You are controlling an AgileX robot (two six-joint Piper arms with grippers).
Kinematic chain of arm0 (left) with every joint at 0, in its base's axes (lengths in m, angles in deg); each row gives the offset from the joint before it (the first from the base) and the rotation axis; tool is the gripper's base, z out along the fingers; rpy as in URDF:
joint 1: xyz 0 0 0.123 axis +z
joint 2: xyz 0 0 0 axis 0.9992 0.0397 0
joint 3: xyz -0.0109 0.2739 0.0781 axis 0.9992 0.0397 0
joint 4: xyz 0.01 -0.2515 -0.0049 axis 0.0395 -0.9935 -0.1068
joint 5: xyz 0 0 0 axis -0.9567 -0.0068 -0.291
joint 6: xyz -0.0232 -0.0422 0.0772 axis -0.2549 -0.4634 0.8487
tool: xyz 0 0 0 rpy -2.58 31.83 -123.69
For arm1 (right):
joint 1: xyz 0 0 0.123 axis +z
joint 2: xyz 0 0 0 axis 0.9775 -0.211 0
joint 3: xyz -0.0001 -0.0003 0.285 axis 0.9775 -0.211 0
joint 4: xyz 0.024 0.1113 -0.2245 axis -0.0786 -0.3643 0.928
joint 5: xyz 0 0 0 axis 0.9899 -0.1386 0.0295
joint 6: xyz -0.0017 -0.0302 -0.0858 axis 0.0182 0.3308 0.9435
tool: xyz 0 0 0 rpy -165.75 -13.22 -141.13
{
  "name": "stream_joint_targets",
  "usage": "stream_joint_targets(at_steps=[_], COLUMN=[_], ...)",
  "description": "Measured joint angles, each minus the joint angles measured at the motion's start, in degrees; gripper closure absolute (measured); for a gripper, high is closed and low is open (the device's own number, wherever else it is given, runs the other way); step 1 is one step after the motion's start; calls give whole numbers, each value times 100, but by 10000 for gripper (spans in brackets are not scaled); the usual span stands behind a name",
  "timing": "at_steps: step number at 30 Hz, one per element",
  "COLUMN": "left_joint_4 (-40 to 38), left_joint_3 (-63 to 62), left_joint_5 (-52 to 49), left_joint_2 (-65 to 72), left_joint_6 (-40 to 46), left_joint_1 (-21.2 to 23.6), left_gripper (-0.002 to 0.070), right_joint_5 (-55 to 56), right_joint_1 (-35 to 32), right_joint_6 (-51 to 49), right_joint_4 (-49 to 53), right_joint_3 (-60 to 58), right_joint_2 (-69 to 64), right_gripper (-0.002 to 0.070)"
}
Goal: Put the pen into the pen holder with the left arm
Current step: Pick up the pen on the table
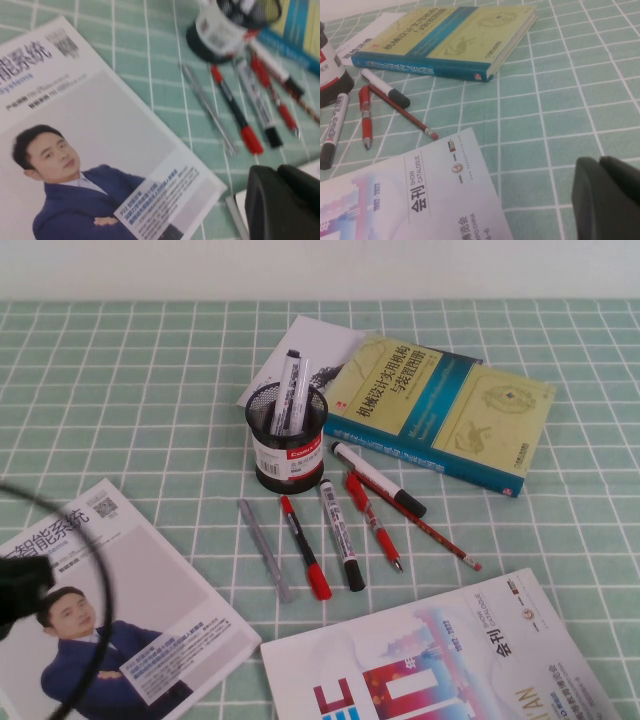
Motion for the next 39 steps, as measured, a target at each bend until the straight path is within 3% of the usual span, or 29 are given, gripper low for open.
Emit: stream_joint_targets(at_steps=[5,10,23,29,35,39], left_joint_4=[-268,-12,1700,1950,2162,2815], left_joint_3=[-661,-1247,-3349,-4115,-4310,-4310], left_joint_5=[-323,-331,-909,-1308,-1322,-1510], left_joint_2=[1375,2567,5169,5780,6181,6444], left_joint_6=[755,857,-898,-1164,-999,-1007], left_joint_1=[-96,-707,-2515,-3263,-3382,-3382], left_gripper=[678,678,678,678,664,548], right_joint_5=[0,0,0,0,0,0], right_joint_1=[0,0,0,0,0,0], right_joint_6=[0,0,0,0,0,0], right_joint_4=[-13,-13,-13,-13,-13,-13], right_joint_3=[0,0,0,0,0,0], right_joint_2=[0,0,0,0,0,0], right_gripper=[696,696,696,696,696,696])
